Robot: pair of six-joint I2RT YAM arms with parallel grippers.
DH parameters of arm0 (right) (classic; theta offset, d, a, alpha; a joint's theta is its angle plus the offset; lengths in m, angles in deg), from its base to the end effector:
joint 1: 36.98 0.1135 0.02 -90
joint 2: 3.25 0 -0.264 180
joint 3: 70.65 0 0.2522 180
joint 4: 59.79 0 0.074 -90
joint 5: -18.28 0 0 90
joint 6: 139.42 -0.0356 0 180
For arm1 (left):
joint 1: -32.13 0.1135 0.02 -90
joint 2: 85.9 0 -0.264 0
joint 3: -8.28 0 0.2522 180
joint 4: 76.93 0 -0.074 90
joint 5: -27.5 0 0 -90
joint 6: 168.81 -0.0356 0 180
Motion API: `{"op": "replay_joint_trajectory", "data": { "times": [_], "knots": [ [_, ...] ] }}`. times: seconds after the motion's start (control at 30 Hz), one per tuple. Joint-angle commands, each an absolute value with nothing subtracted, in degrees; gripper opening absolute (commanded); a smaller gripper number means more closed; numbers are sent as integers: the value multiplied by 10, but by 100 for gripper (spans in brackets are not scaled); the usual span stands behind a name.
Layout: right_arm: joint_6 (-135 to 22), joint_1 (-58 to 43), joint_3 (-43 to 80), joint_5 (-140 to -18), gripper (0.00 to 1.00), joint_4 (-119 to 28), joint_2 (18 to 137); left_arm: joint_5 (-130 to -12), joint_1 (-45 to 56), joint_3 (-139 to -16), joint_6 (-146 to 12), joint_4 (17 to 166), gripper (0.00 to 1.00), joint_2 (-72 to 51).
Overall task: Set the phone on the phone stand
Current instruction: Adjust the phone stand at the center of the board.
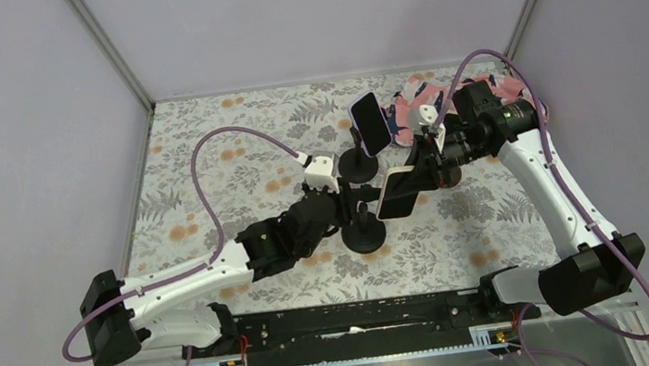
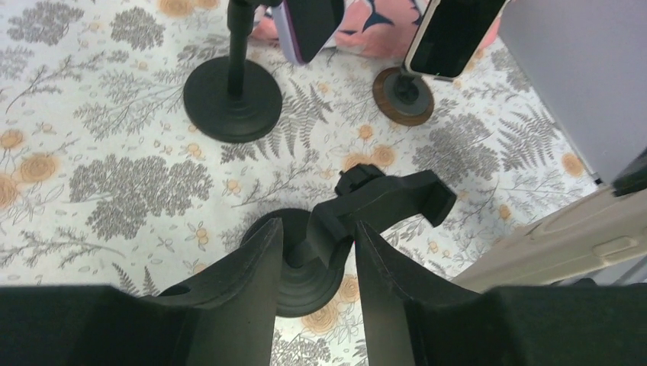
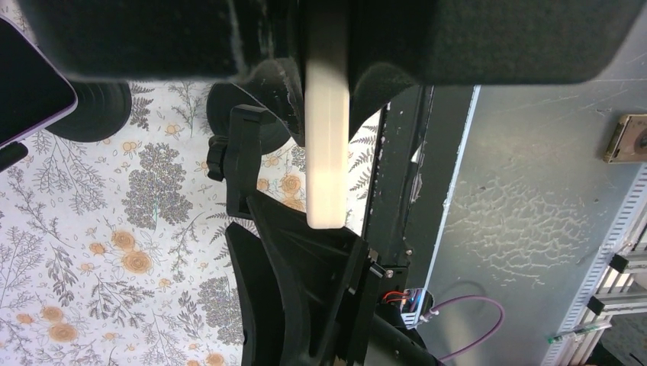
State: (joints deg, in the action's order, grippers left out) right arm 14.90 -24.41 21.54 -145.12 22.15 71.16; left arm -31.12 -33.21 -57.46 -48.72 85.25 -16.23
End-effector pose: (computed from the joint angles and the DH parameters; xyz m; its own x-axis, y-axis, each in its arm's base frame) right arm 0.2131 0.0825 0.3690 0.0428 -0.2543 -0.9662 -0.9953 -0.0951 -0.0190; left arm 0.1324 -0.2439 0.3051 -0.4216 -0.1076 -0.9004 0.4192 0.8573 -0.2987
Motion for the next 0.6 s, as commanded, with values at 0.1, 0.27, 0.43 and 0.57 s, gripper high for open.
{"op": "replay_joint_trajectory", "data": {
  "times": [0.1, 0.27, 0.43, 0.57],
  "knots": [
    [138, -249, 219, -1493, 0, 212, 710, -264, -341, -608, -443, 763, 42, -136],
    [138, -249, 219, -1494, 0, 212, 709, -259, -344, -619, -447, 761, 40, -133],
    [137, -250, 217, -1494, 0, 211, 709, -261, -346, -626, -451, 761, 44, -139],
    [137, -249, 216, -1494, 0, 210, 708, -260, -349, -635, -459, 762, 45, -148]
  ]
}}
